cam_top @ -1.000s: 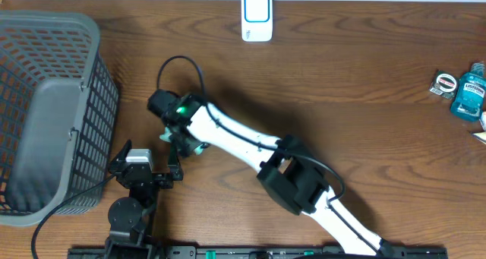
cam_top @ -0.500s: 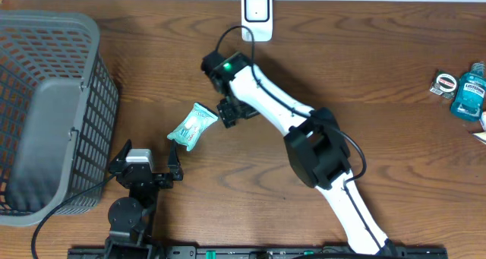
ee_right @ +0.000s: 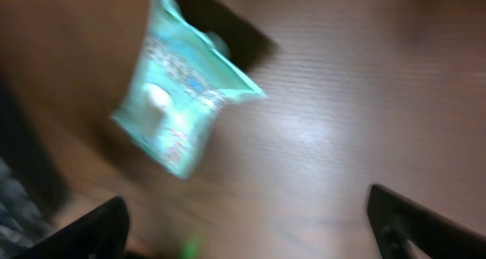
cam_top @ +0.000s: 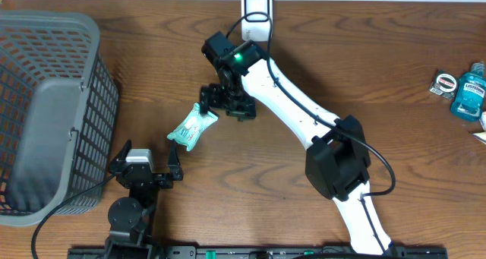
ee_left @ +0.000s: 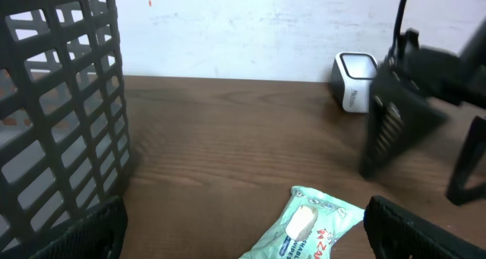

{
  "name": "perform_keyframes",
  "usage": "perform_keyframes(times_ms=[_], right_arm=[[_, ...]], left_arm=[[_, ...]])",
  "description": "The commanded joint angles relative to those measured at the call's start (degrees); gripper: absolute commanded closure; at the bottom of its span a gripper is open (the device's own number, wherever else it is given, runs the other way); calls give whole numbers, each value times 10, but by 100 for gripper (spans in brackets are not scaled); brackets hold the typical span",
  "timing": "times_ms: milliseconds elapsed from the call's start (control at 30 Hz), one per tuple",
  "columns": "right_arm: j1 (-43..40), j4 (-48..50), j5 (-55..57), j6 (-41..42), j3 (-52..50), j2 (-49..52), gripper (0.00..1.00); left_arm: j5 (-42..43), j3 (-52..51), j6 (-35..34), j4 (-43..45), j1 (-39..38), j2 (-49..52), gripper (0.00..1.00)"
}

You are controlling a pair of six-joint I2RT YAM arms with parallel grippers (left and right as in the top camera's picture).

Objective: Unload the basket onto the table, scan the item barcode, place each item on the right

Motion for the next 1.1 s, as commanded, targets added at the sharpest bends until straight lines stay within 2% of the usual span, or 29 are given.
perform_keyframes(times_ms=[0, 133, 200, 267, 333, 433, 533, 667, 800, 967, 1067], right_arm=[[11, 57, -9, 77, -1, 11, 1], [33, 134, 20, 42, -1, 42, 2], [46, 187, 47, -19, -1, 58, 6], [57, 229, 71, -98, -1, 68, 3], [72, 251, 128, -170, -1, 71, 1], [90, 256, 227, -206, -1, 74, 1], [104, 260, 250, -250, -1, 83, 1], [116, 253, 242, -261, -1, 96, 19], [127, 223, 193, -301, -1, 109, 17], [131, 141, 196, -314, -1, 112, 14], [127, 82, 214, -314, -1, 112, 20]], left_arm=[[-5, -12, 2, -19, 2, -1, 2], [-5, -12, 2, -19, 2, -1, 2], [-5, -12, 2, -19, 2, -1, 2], [-5, -12, 2, -19, 2, -1, 2], [-5, -12, 2, -19, 2, -1, 2], [-5, -12, 2, -19, 2, -1, 2], [-5, -12, 2, -19, 2, -1, 2], [-5, -12, 2, -19, 2, -1, 2], [-5, -12, 2, -19, 2, -1, 2], [-5, -12, 2, -19, 2, -1, 2], [-5, -12, 2, -19, 2, -1, 2]])
